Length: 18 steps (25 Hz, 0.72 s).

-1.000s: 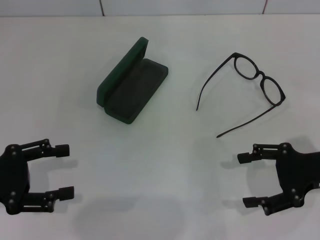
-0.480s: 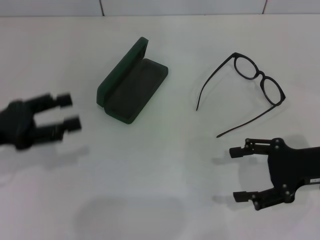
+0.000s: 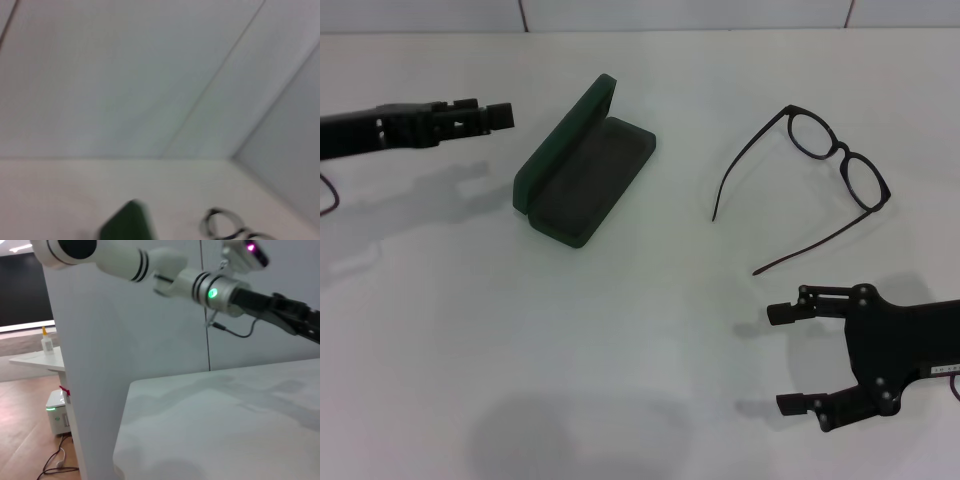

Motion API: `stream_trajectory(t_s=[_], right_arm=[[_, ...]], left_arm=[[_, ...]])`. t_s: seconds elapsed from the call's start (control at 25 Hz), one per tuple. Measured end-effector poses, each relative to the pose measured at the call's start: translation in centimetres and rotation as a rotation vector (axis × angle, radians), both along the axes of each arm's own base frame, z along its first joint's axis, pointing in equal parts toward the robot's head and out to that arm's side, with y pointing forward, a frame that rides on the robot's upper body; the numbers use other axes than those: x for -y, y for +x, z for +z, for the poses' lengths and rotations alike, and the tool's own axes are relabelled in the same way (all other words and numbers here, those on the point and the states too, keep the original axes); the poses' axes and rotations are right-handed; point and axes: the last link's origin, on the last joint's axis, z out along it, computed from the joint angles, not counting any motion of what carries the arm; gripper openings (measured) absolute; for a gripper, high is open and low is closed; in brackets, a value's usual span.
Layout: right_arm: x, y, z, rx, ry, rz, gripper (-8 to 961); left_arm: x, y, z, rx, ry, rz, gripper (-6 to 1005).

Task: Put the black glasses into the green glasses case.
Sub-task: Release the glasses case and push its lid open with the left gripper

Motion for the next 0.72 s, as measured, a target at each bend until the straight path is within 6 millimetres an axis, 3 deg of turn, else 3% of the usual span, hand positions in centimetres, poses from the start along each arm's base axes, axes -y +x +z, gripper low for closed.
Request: stream_trajectory(t_s=[0.24, 0.4, 0.56, 0.72], right_arm=[[0.1, -0.1, -0.2, -0.002, -0.006, 0.001, 884], [0.0, -0.2, -0.2, -0.002, -0.008, 0.007, 884], [0.0, -0.3, -0.3, -0.003, -0.009, 0.008, 884], [0.1, -0.3, -0.4, -0.005, -0.011, 0.008, 883]], left_arm=[[-3.1, 1.3, -0.8, -0.229, -0.001, 0.155, 842], [-4.7, 3.7, -2.6, -0.447, -0.012, 0.181, 842], [-5.7, 6.1, -4.2, -0.514, -0.036, 0.129, 843], [-6.2, 6.8, -4.9, -0.513, -0.042, 0.107, 841]])
